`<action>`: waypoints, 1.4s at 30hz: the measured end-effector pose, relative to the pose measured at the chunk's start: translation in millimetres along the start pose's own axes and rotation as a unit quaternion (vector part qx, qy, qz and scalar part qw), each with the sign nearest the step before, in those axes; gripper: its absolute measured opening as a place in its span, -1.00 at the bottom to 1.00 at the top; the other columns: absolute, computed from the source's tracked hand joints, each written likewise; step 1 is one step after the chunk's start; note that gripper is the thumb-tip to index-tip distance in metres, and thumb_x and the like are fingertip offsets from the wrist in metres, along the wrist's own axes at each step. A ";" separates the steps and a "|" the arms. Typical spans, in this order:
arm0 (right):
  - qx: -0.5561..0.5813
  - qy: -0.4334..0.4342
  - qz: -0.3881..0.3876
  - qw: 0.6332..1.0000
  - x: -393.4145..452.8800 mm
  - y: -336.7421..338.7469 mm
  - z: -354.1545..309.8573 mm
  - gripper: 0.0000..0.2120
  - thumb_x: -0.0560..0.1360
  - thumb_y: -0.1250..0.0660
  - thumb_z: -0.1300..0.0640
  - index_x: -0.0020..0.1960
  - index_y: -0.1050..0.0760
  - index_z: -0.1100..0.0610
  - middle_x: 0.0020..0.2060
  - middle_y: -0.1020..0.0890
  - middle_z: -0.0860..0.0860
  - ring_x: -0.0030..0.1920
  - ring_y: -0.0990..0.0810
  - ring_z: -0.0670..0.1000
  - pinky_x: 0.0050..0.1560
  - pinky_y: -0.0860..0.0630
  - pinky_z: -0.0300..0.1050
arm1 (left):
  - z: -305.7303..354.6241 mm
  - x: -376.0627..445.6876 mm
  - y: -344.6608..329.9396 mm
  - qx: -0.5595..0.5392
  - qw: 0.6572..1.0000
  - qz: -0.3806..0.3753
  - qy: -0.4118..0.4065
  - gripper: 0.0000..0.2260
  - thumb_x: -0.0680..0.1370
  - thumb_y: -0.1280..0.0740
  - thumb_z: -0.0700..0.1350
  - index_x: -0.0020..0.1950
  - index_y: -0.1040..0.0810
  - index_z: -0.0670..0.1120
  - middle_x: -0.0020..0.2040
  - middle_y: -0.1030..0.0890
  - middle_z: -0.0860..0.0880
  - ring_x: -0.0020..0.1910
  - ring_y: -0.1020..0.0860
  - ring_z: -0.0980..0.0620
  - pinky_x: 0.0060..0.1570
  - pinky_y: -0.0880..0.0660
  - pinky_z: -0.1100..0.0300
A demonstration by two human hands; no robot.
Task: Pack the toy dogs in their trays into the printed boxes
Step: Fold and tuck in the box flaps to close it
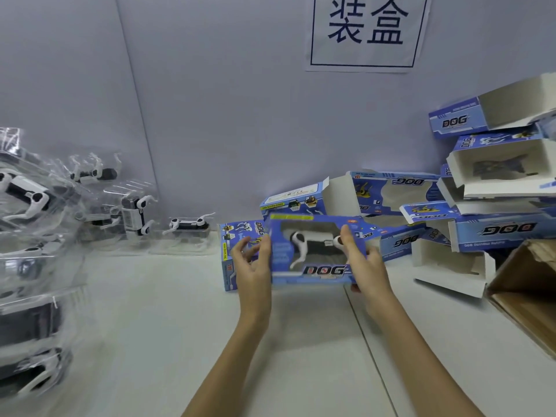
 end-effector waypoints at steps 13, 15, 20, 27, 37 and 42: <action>0.151 0.220 0.003 0.964 -18.0 -18.0 -23.7 -0.82 0.70 -0.28 -0.06 0.15 -0.56 0.02 -0.21 -0.62 -0.28 -0.10 -0.65 -0.15 -0.13 -0.67 -0.17 | 2.2 3.5 2.2 -0.019 1.000 -0.003 0.007 -0.49 0.60 -0.23 0.27 0.39 -0.55 -0.05 0.30 -0.65 -0.13 0.24 -0.64 -0.10 0.19 -0.57 0.17; 0.151 0.220 -0.016 0.964 -21.0 -19.8 -23.2 -0.80 0.66 -0.31 -0.11 0.12 -0.56 0.01 -0.25 -0.62 -0.26 -0.09 -0.64 -0.11 -0.05 -0.68 -0.11 | 2.4 6.3 7.9 -0.023 1.000 -0.009 0.008 -0.54 0.63 -0.23 0.23 0.34 -0.55 -0.06 0.26 -0.66 -0.14 0.17 -0.65 -0.10 -0.05 -0.53 0.39; 0.169 0.184 -0.059 0.966 -19.9 -17.1 -26.7 -0.76 0.61 -0.32 -0.14 0.16 -0.46 -0.01 -0.22 -0.64 -0.30 -0.05 -0.63 -0.17 0.04 -0.58 -0.17 | 8.1 18.5 13.9 -0.045 0.998 -0.040 0.021 -0.68 0.59 -0.34 0.17 0.23 -0.54 0.00 0.11 -0.60 0.03 0.11 -0.66 -0.06 -0.03 -0.60 0.22; 0.139 0.192 -0.047 0.970 -34.2 -34.2 -12.3 -0.90 0.75 -0.16 0.13 0.06 -0.36 0.08 -0.20 -0.58 -0.35 -0.11 -0.54 -0.31 -0.04 -0.41 -0.48 | 11.3 27.2 27.1 -0.063 0.998 -0.022 0.014 -0.58 0.52 -0.40 0.25 0.19 -0.62 -0.04 -0.03 -0.66 -0.08 -0.06 -0.67 -0.08 -0.15 -0.59 0.13; 0.098 0.180 -0.169 0.964 -18.8 -4.7 -29.4 -0.55 0.68 -0.30 0.12 0.52 -0.30 -0.10 0.01 -0.74 -0.18 -0.01 -0.73 -0.10 -0.08 -0.63 -0.27 | 11.0 30.2 29.5 -0.059 0.997 -0.042 0.002 -0.35 0.53 -0.42 0.30 0.50 -0.44 -0.04 0.12 -0.66 0.03 -0.15 -0.67 0.12 -0.24 -0.56 0.27; 0.060 0.206 -0.258 0.942 -22.6 4.9 -32.4 -0.36 0.67 -0.32 0.18 0.58 -0.26 -0.35 0.31 -0.64 -0.15 0.34 -0.59 -0.06 0.30 -0.54 -0.17 | 13.1 31.3 39.4 -0.058 0.992 -0.109 0.018 -0.56 0.56 -0.33 0.20 0.44 -0.46 0.28 0.27 -0.66 0.02 0.18 -0.69 -0.05 -0.04 -0.68 -0.04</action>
Point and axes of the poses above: each hand's wrist, its own x-axis towards the middle knuckle, its own y-axis out of the back of the hand, z = x × y, the point moved 2 cm from there along x, towards the middle knuckle
